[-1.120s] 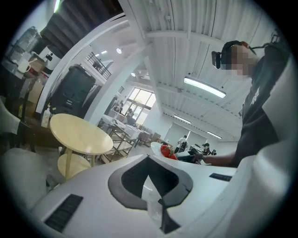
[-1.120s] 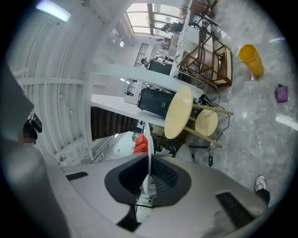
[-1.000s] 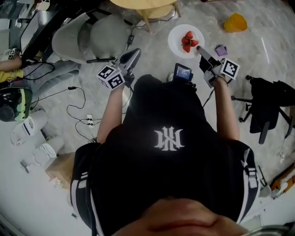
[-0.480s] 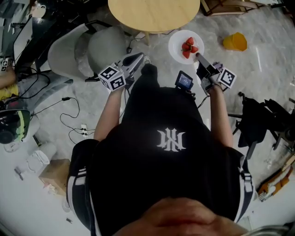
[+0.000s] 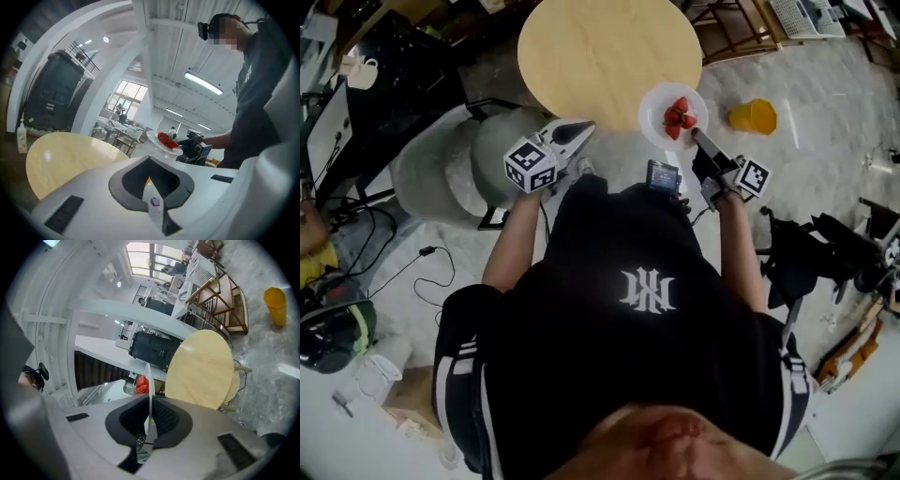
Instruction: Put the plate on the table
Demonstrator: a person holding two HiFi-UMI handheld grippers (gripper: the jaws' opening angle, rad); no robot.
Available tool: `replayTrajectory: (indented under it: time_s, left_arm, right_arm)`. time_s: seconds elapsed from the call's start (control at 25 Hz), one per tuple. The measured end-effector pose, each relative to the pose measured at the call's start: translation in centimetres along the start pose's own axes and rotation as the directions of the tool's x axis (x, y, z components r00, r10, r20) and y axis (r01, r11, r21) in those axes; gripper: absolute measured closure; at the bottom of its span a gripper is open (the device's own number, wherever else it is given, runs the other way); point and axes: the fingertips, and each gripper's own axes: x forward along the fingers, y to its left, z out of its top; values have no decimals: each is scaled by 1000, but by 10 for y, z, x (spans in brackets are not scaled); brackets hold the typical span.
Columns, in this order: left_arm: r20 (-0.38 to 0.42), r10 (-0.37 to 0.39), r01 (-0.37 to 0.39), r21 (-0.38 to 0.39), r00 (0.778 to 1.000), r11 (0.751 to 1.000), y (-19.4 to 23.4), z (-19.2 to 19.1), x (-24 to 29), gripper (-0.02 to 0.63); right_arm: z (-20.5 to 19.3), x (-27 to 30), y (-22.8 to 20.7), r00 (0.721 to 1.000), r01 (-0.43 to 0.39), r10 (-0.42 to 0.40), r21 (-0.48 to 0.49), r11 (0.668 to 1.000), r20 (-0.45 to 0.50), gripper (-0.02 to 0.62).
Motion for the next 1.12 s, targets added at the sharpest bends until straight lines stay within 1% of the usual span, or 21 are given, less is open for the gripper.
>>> replayTrajectory:
  time_s: [0.12,0.24,0.44,0.52,0.6,0.72,0.84,0.96,1.12]
  left_arm:
    - [31,-32,32,-19,999,999,18,15,11,600]
    - [61,-27,29,-42,998,999,36,25,23,599]
    - [44,4,-1,-58,999,998,55,27,43,600]
    - [44,36,-33,-70,998,997,64,29,49,600]
    - [53,85,-81,-87,995,993,76,35,54,600]
    - [75,165,-156,-115,983,981,89,50,65,599]
    - [82,217,-207,-119,973,971,95,65,82,600]
    - [71,269,-260,-118,961,959,102,72,95,599]
    - [62,331,-321,-133,942,938,110,74,104,598]
  right_arm:
    - [13,13,4,1000,12,-12,1,1000,0,581]
    - [27,25,4,1000,12,-12,15,1000,-7,581]
    - [59,43,-7,999,-9,10,25,1000,-34,581]
    - [72,53,-14,998,-29,30,22,999,-62,581]
    - [86,66,-20,993,-60,62,25,998,-97,581]
    - [110,80,-27,982,-96,101,39,995,-160,581]
    - [140,89,-34,970,-110,114,31,993,-215,581]
    - [161,104,-39,953,-140,142,28,990,-267,581]
    - [172,117,-47,929,-160,165,41,986,-333,581]
